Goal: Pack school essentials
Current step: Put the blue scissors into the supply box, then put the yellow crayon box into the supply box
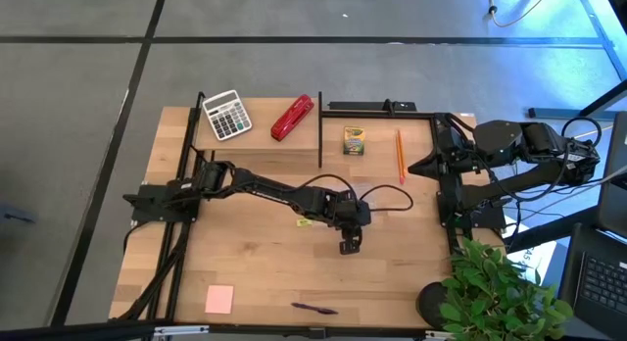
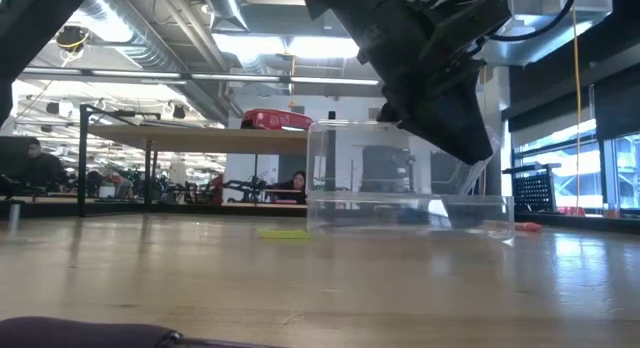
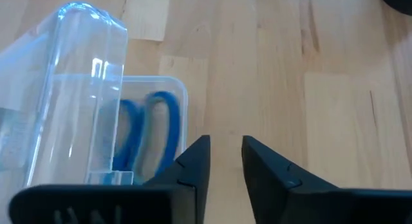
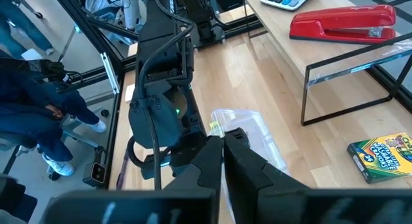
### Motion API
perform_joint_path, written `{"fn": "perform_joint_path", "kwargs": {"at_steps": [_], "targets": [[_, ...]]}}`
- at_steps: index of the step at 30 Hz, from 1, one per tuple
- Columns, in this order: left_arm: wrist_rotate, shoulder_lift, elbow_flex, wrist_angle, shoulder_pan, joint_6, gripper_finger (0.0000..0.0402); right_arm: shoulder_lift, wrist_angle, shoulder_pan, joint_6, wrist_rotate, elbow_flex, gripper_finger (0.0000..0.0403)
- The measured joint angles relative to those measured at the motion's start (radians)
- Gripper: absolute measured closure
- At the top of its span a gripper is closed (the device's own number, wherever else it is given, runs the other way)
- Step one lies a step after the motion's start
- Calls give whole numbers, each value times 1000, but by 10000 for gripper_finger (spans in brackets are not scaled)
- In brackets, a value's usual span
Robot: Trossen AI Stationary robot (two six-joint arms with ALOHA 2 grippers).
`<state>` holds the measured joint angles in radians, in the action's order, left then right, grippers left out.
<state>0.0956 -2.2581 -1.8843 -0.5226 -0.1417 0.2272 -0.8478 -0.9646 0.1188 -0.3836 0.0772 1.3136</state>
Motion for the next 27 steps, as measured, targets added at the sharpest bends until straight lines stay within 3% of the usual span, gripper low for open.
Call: {"fn": "perform_joint_path", "kwargs": {"at_steps": [9,14,20,27], "targets": [[-8,11,-19,-34,13,6,311,0,0,0,0,-1,0,382],[10,22,-105,-114,30,1,311,0,2,0,0,-1,0,382],[109,22,-195,-193,43,-61,312,0,4,0,0,-3,0,382],[113,22,-322,-269,50,-65,312,0,4,0,0,-6,0,382]]}}
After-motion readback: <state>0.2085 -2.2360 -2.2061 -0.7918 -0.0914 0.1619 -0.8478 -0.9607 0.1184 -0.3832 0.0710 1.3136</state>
